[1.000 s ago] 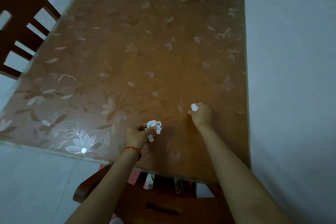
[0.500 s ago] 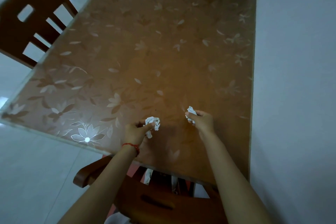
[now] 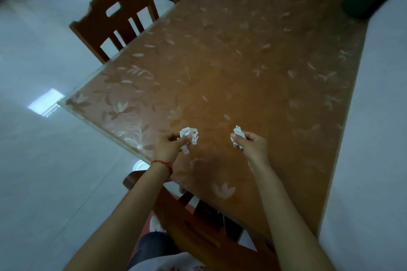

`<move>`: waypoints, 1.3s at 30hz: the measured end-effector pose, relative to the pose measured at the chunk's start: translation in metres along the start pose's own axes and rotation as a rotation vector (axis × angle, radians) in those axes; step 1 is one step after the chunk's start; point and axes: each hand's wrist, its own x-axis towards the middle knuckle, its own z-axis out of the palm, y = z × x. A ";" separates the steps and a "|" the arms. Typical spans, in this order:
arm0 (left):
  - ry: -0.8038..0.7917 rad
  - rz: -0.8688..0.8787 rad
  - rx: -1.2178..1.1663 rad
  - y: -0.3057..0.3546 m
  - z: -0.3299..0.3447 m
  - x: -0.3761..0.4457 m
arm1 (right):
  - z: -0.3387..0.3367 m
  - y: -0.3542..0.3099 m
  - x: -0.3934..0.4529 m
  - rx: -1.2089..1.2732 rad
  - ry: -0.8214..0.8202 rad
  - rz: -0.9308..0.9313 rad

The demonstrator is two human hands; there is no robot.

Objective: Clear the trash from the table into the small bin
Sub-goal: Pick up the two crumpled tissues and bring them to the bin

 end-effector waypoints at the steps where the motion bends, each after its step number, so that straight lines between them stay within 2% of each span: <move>1: 0.015 0.001 -0.017 0.002 -0.009 0.001 | 0.009 -0.005 -0.003 -0.006 -0.021 -0.007; 12: 0.217 0.078 -0.114 0.004 -0.146 0.001 | 0.143 -0.030 -0.058 -0.080 -0.217 -0.091; 28: 0.626 -0.064 -0.322 -0.090 -0.402 -0.036 | 0.390 0.019 -0.184 -0.334 -0.624 -0.104; 39: 0.876 -0.123 -0.453 -0.133 -0.492 -0.065 | 0.498 0.050 -0.239 -0.471 -0.853 -0.078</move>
